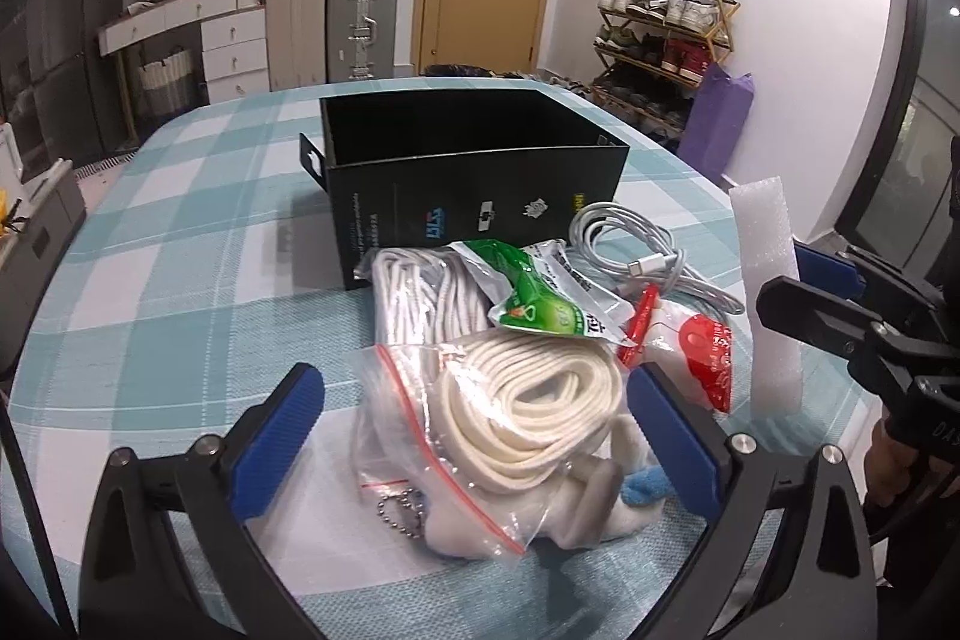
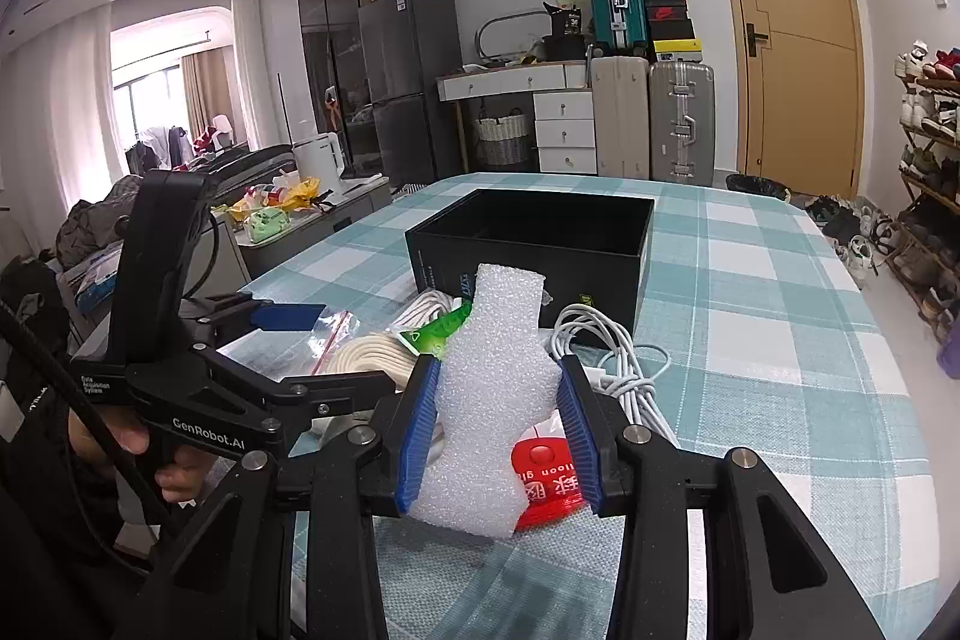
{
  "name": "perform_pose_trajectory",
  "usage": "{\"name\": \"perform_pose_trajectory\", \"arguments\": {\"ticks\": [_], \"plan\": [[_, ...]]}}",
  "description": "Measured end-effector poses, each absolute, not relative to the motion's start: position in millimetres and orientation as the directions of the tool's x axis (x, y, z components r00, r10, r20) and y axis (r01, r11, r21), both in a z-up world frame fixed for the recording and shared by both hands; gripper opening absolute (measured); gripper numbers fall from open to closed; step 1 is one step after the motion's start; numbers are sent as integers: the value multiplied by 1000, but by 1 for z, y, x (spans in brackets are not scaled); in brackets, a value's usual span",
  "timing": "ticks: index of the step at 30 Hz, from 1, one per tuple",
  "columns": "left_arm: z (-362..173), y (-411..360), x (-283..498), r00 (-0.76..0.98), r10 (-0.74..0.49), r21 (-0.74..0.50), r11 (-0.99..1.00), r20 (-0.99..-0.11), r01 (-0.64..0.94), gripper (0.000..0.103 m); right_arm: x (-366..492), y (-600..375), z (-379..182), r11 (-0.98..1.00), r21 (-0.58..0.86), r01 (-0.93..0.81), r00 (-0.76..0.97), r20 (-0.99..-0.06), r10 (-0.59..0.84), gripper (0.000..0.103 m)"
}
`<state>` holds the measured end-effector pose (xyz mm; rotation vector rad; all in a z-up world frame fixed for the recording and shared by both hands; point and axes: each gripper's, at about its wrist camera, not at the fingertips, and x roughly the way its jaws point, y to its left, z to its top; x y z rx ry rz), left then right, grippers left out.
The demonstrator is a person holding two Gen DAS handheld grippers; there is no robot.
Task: Organize soft objects
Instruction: 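Lift the white foam block with the right gripper and carry it over the black box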
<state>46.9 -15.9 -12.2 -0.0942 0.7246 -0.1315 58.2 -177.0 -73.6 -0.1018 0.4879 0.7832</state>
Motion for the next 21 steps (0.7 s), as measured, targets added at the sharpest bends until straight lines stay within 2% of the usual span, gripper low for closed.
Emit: {"name": "perform_pose_trajectory", "arguments": {"ticks": [5,7,8,10,15,19,21], "plan": [[-16,-17,51,716,-177,-149,983,-675,103,78,59,-178,-74,711,93,-697,604,-458,652,40],[-17,-18,51,713,-177,-147,984,-679,104,66,59,-178,-74,712,89,-696,607,-457,650,40],[-16,-18,51,715,-177,-147,984,-676,105,64,58,-178,-74,712,89,-696,606,-458,650,40],[-15,-18,49,720,-184,-148,982,-670,113,50,58,-179,-74,714,89,-695,608,-458,649,40],[-13,-16,42,726,-191,-152,981,-660,120,26,58,-179,-74,715,90,-693,609,-458,648,40],[-9,-14,39,734,-212,-175,976,-645,129,14,59,-178,-75,716,87,-692,611,-457,646,40],[-7,-13,36,745,-216,-180,975,-632,131,12,58,-178,-74,718,85,-690,615,-454,645,40]]}}
